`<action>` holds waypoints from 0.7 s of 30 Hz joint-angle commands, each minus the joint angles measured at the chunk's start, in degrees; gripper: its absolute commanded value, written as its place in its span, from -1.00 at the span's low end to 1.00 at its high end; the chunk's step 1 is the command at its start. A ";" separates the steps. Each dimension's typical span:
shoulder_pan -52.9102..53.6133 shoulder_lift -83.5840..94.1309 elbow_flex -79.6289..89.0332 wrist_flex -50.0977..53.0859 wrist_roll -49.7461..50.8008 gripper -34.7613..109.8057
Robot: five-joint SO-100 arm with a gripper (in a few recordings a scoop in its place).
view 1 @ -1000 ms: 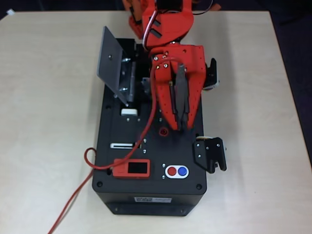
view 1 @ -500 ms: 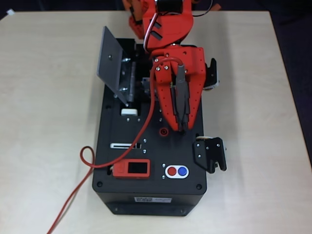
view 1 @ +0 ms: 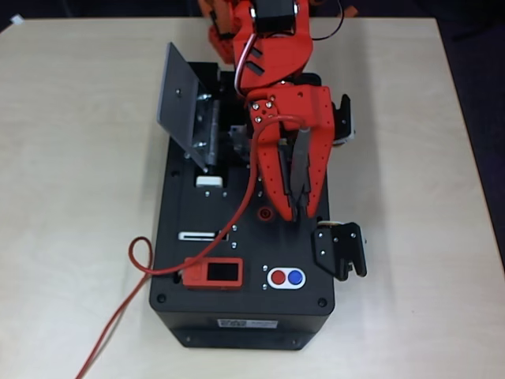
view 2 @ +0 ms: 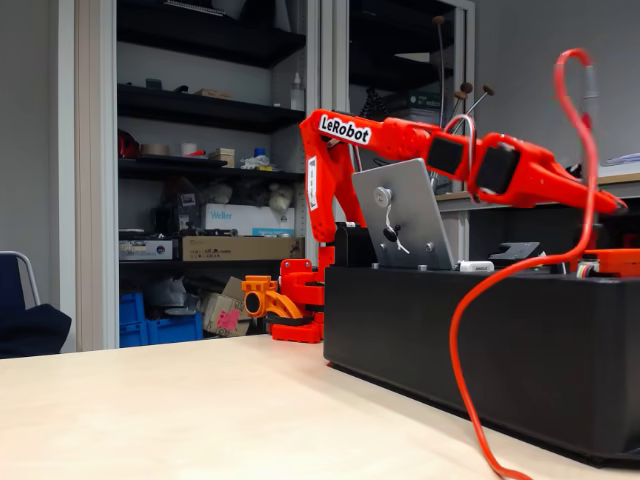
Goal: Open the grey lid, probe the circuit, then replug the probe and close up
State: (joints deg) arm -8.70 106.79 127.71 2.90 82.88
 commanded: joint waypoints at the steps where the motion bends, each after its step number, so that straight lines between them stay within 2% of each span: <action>1: -0.26 -1.05 1.23 -1.32 1.05 -0.52; 21: -2.99 0.79 4.92 -2.90 2.90 -0.52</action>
State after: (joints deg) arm -10.02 106.17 130.96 0.26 84.64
